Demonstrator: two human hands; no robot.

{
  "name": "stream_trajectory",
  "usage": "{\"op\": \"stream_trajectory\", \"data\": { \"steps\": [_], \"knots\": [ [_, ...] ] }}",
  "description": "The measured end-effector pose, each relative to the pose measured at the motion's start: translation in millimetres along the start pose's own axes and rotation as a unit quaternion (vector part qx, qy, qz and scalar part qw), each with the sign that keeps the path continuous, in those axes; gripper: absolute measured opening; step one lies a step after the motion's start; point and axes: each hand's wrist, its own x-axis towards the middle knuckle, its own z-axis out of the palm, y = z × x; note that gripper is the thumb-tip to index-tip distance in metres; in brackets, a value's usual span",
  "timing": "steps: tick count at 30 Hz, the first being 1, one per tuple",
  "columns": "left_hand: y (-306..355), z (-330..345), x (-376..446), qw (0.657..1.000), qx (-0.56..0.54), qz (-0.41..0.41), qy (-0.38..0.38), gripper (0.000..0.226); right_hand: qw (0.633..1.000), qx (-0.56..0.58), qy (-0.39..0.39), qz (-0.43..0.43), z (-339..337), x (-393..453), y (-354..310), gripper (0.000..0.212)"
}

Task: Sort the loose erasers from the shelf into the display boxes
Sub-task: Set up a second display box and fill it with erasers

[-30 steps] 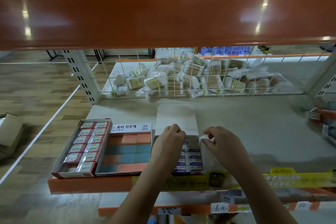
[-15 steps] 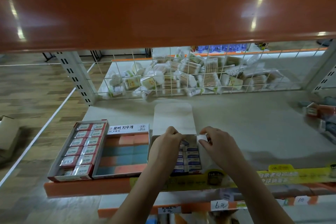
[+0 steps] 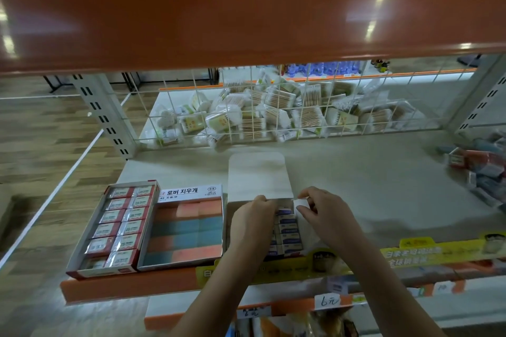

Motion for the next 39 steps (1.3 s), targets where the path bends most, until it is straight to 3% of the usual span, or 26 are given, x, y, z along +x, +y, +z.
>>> {"op": "stream_trajectory", "data": {
  "steps": [12,20,23,29,33,39],
  "knots": [
    [6,-18,21,0.994,0.035,0.084,-0.055,0.027,0.998,0.027,-0.022,0.048,-8,-5,-4,0.024],
    [68,-32,51,0.985,0.063,0.161,0.025,0.028,0.998,0.008,0.021,0.058,-50,-15,23,0.029],
    [109,-23,58,0.978,0.049,0.199,0.043,0.027,0.995,-0.039,0.038,0.08,-77,-26,55,0.032],
    [210,23,64,0.964,0.067,0.259,0.004,0.036,0.978,-0.147,0.012,0.147,-129,-64,147,0.042],
    [280,54,70,0.957,0.087,0.276,-0.012,0.042,0.972,-0.148,0.001,0.185,-163,-93,208,0.045],
    [362,89,86,0.952,0.082,0.293,-0.026,0.047,0.97,-0.119,0.053,0.205,-212,-124,296,0.044]
  ]
}}
